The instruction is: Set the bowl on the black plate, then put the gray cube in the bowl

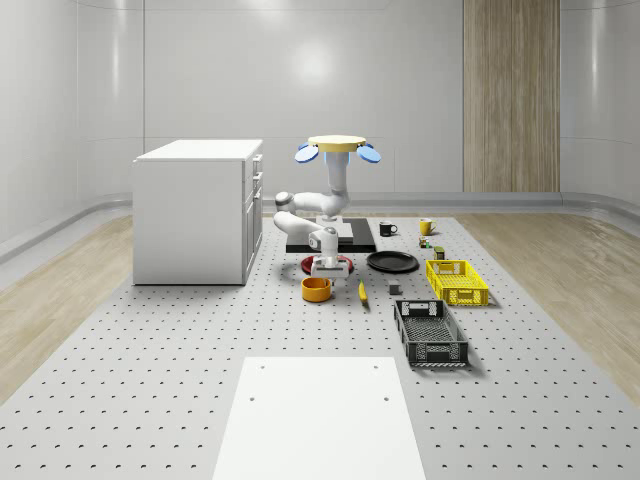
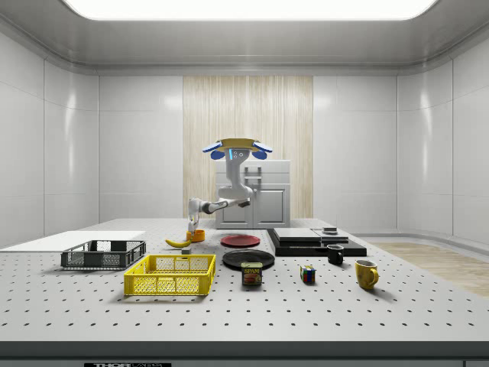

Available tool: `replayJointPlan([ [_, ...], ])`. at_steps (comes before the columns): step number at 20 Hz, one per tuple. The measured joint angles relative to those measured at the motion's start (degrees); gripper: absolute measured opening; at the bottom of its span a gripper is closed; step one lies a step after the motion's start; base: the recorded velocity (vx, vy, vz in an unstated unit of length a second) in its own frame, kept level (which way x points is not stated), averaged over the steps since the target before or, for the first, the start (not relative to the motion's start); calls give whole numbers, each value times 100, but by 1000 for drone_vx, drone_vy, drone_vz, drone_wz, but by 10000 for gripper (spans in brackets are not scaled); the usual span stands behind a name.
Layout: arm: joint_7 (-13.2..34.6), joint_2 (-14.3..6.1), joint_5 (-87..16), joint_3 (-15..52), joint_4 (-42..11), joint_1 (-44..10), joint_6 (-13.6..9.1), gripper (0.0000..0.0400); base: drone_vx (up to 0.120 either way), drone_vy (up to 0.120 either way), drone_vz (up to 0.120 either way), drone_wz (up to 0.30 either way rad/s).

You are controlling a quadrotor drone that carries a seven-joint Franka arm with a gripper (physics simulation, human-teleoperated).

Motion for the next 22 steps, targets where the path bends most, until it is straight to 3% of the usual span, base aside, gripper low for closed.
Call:
replayJointPlan([
  [4,-1,-14,208,225,-92,53,-100,103,0,0,0,0],
  [9,3,-34,491,527,-194,109,-217,101,-8,0,120,0],
  [18,12,-71,667,703,-243,127,-255,100,-120,120,120,0],
  [22,16,-87,689,721,-247,124,-247,100,-120,120,0,0],
])
